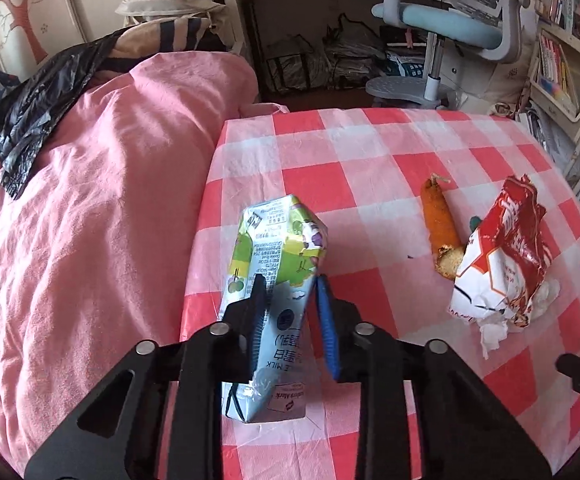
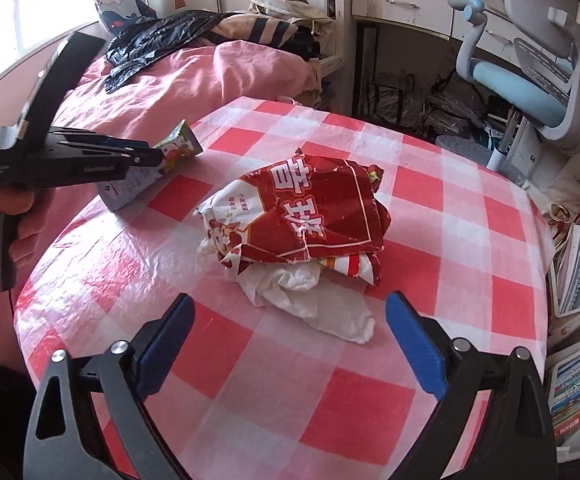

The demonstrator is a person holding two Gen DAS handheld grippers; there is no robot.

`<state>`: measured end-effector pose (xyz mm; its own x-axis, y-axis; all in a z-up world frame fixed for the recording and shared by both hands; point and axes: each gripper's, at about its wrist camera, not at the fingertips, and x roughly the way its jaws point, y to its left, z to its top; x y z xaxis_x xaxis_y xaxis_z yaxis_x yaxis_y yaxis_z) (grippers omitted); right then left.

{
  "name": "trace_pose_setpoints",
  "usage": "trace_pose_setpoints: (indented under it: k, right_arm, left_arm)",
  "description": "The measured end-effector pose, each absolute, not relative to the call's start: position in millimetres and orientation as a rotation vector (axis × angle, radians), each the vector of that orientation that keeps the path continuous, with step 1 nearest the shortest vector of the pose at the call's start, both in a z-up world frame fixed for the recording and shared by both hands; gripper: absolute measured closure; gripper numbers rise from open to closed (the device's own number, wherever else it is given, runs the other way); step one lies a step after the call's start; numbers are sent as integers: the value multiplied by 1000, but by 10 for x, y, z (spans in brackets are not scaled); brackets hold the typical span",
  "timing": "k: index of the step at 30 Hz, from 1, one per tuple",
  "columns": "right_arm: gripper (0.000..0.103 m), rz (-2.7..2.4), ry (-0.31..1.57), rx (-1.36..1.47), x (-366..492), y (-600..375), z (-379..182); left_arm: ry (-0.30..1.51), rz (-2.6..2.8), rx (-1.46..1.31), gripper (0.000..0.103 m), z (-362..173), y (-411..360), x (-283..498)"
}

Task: Collect trash
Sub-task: 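Grasp the juice carton with the left gripper while the right grasps the red snack bag, then lift the red snack bag with the right gripper while the left holds the carton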

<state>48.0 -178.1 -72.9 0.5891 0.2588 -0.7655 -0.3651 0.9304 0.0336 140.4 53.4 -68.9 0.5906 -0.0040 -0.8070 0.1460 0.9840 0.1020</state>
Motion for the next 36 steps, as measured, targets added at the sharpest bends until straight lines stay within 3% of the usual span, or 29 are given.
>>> trace_pose_setpoints:
  k: [2,7,10,12,14,15,16,18,29,36]
  right_arm:
    - [25,356,818,-91,519,-1794,-601]
    - [12,334,802,29,880,-1919,-531]
    - [12,332,850,157,1156,-2034,-731]
    - [15,370,869,206,1252,-2059,-836]
    - [61,422,887,236,1284,-2075,-894]
    - [98,436,893,242,1276,-2078,-887]
    - [102,456,882,257,1253,-2091,-853]
    - [102,488,843,250,1161,-2078,-716]
    - [102,632,674,290,353,-2074,-21]
    - [102,563,828,143,-15,-2081,-245]
  left_arm:
    - [939,-122,126,88,-638,579,1400]
    - [954,-172,105,89,-631,633,1404]
    - [960,-187,105,88,-637,648,1404]
    - [979,-178,115,80,-693,654,1420]
    - [986,-152,156,74,-763,636,1427]
    - [979,-142,172,74,-778,630,1430]
    - [980,-140,169,74,-775,634,1437]
    - [973,-154,134,81,-724,662,1437]
    - [893,-183,40,82,-348,759,996]
    - [960,-191,36,82,-451,779,692]
